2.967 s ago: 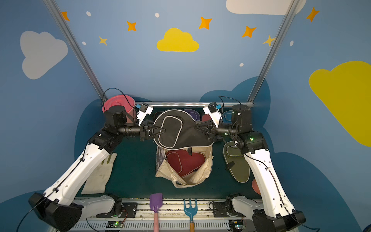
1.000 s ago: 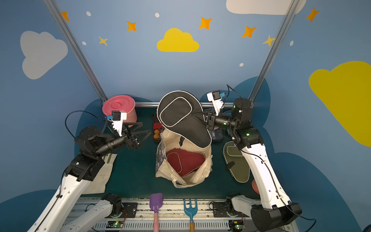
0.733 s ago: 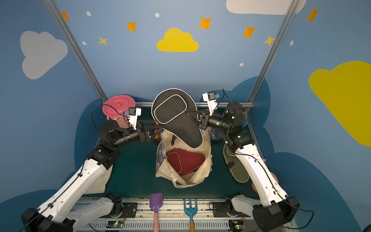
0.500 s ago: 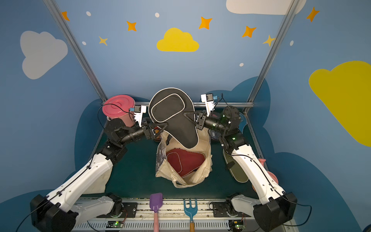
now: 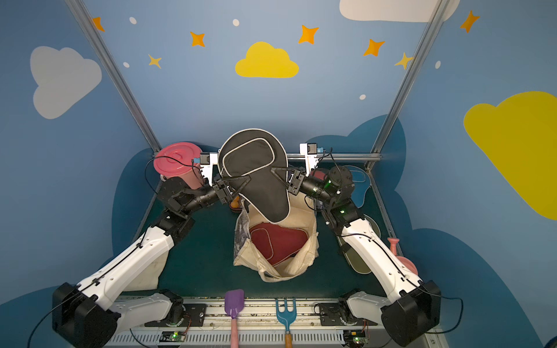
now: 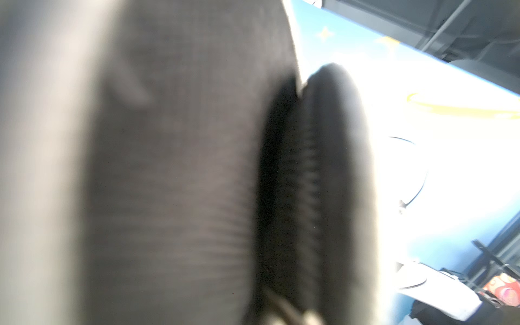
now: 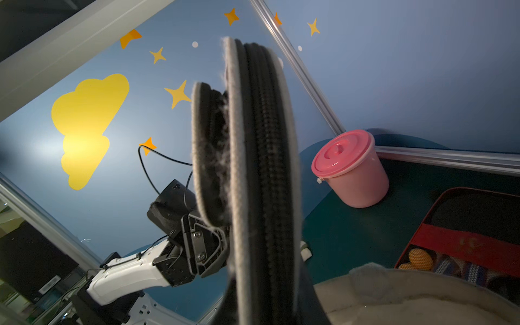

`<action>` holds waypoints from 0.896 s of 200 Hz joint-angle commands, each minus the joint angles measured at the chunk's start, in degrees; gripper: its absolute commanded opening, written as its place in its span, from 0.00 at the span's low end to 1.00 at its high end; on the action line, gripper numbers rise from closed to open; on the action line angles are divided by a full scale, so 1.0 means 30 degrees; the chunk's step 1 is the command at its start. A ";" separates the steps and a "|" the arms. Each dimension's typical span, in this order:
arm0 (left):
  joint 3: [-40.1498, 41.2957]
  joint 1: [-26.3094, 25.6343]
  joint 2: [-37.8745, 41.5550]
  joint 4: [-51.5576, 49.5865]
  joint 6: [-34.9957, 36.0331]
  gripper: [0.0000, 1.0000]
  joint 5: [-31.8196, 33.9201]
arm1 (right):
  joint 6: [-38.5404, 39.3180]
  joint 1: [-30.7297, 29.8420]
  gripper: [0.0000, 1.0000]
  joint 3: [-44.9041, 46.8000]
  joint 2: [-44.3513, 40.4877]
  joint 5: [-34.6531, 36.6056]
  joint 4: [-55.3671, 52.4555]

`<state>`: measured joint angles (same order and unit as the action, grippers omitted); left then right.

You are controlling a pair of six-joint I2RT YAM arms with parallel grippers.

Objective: Remove the ping pong set from the canvas bag
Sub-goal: Pick up the ping pong set from the canvas bag, then place the ping pong set at the center of the board.

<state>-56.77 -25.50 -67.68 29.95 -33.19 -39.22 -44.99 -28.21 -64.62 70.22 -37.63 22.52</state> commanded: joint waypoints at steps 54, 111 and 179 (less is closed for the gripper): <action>-0.5018 0.0016 0.2752 -1.0345 0.5706 0.03 0.2595 | 0.7182 -0.0282 0.71 -0.3468 -0.0701 -0.1721 -0.8143; -1.0735 0.4064 0.3463 -2.1514 0.8165 0.04 0.5355 | 1.2751 -0.0280 0.92 -0.3338 -0.2004 -0.2975 -1.5582; -0.6537 1.0171 0.4771 -2.3219 0.6500 0.03 0.2773 | 1.3606 -0.0324 0.92 -0.1503 -0.2341 -0.3688 -1.6996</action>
<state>-81.01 0.32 -54.28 -40.42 -11.55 -26.52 -6.52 -28.88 -70.39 63.77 -46.83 -25.28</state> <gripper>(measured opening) 0.249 0.921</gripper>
